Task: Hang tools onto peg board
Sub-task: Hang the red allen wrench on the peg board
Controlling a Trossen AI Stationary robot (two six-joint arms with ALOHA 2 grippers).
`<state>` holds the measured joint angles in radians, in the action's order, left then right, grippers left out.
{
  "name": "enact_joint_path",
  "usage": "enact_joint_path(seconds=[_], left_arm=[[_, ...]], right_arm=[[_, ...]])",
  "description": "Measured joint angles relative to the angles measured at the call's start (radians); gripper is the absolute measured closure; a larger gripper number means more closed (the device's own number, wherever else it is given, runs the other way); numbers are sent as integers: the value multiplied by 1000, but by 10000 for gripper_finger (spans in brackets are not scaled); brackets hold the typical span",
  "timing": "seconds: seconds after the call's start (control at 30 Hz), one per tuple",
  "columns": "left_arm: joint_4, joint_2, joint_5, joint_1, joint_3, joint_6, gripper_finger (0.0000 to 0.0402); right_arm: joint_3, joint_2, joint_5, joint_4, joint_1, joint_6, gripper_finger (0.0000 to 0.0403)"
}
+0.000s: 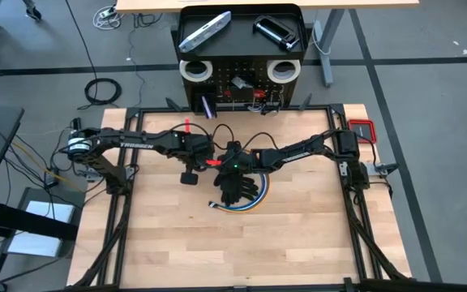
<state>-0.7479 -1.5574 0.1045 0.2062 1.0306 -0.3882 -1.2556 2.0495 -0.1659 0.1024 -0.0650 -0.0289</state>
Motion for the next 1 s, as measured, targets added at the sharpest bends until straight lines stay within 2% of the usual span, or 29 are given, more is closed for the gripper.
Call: enact_joint_path(seconds=[0.13, 0.3, 0.47, 0.67, 0.73, 0.83, 1.0], left_arm=[[0, 0, -6, 0, 0, 3, 399], [-4, 0, -45, 0, 1, 27, 377], [-4, 14, -46, 0, 2, 29, 360], [-21, 135, -43, 0, 2, 85, 361], [-15, 216, -42, -2, -10, 136, 364], [60, 355, -37, -25, -67, 213, 370], [340, 565, -20, -102, -237, 283, 384]], right_arm=[[0, 0, 1, -1, 3, 8, 394], [1, -8, -27, -15, 21, 31, 394], [1, -37, -44, -98, 40, 75, 394], [1, -83, -141, -241, 79, 211, 395], [1, -106, -192, -298, 90, 288, 395], [1, -144, -336, -394, 107, 419, 395], [1, -168, -600, -473, 110, 642, 395]])
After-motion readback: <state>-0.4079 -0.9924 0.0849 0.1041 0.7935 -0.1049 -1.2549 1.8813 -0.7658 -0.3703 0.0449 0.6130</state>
